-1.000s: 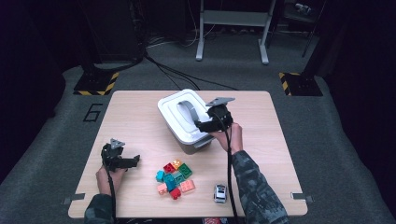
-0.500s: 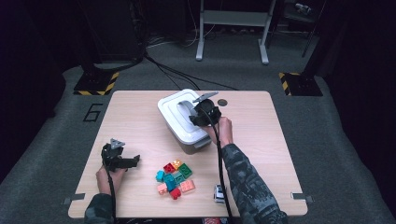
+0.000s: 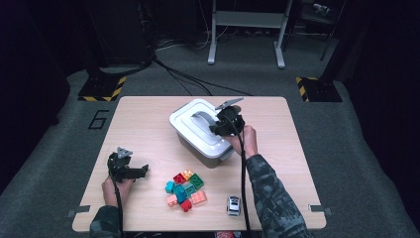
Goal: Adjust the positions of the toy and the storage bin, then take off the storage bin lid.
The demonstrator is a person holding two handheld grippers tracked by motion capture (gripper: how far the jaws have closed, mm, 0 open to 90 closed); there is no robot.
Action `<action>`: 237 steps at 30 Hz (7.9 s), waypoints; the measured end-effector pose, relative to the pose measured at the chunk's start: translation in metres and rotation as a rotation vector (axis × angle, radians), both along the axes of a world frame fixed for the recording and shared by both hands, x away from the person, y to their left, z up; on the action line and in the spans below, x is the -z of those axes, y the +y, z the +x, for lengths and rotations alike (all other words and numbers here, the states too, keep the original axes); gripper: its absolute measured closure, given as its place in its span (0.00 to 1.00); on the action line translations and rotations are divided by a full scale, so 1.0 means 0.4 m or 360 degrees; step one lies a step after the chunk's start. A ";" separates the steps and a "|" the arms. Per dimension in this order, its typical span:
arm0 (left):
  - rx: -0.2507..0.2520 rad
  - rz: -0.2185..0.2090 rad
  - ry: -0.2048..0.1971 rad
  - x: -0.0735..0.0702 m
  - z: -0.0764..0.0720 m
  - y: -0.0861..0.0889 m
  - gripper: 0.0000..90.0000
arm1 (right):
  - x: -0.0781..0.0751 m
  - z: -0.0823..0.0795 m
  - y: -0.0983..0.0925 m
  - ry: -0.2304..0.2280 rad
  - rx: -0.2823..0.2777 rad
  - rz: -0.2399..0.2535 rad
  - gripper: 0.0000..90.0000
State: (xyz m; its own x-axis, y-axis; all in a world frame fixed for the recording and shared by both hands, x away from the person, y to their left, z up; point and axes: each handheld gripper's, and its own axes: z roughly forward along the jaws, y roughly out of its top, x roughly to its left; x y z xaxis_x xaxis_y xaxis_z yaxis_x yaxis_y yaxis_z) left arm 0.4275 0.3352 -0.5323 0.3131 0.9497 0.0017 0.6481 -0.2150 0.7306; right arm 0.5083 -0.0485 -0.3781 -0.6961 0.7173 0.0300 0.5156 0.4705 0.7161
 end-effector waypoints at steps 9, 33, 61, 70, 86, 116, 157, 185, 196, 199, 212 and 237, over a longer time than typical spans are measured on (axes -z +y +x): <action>-0.0004 -0.0004 0.0002 0.000 0.000 -0.001 0.01 | -0.010 -0.021 -0.027 -0.0053 0.0018 0.0045 0.58; 0.0010 0.0008 0.0010 -0.001 -0.001 0.001 0.02 | -0.035 0.018 0.044 -0.0114 -0.0048 -0.0170 0.75; 0.0014 0.0005 0.0006 -0.002 0.000 0.000 0.02 | -0.036 -0.053 -0.018 -0.0138 -0.0140 -0.0218 0.75; 0.0007 -0.0002 -0.0001 -0.001 0.000 -0.001 0.02 | -0.036 -0.054 -0.017 -0.0136 -0.0138 -0.0225 0.75; 0.0007 -0.0003 -0.0002 -0.001 0.000 -0.001 0.03 | -0.080 -0.056 -0.031 -0.0164 -0.0088 -0.0185 0.75; 0.0005 -0.0005 -0.0007 -0.001 -0.001 -0.001 0.03 | -0.182 -0.069 -0.200 -0.0227 0.0184 -0.0152 0.75; 0.0003 -0.0010 -0.0009 -0.001 0.001 -0.002 0.03 | -0.062 0.017 -0.511 -0.0115 0.0909 -0.0142 0.75; 0.0004 -0.0010 -0.0009 0.000 0.001 -0.002 0.04 | 0.168 0.042 -0.464 0.0067 0.1043 -0.0125 0.75; 0.0003 -0.0010 -0.0010 0.000 0.001 -0.002 0.04 | 0.218 0.042 -0.452 0.0084 0.1076 -0.0164 0.75; 0.0011 -0.0006 -0.0006 -0.001 0.001 -0.001 0.04 | 0.230 0.045 -0.448 0.0109 0.1090 -0.0182 0.75; 0.0010 -0.0013 -0.0012 -0.001 0.001 -0.002 0.05 | 0.202 0.014 -0.474 0.0158 0.0961 -0.0028 0.42; 0.0010 -0.0008 -0.0017 -0.001 0.000 -0.002 0.05 | 0.202 -0.226 -0.480 0.0068 0.0599 0.0044 0.00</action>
State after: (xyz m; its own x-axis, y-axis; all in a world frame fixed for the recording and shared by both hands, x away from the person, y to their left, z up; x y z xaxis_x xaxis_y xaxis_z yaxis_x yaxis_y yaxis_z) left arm 0.4275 0.3343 -0.5318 0.3189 0.9478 0.0000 0.6391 -0.2150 0.7385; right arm 0.4180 -0.2404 -0.4591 -0.3816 0.9212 0.0762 0.6784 0.2231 0.7000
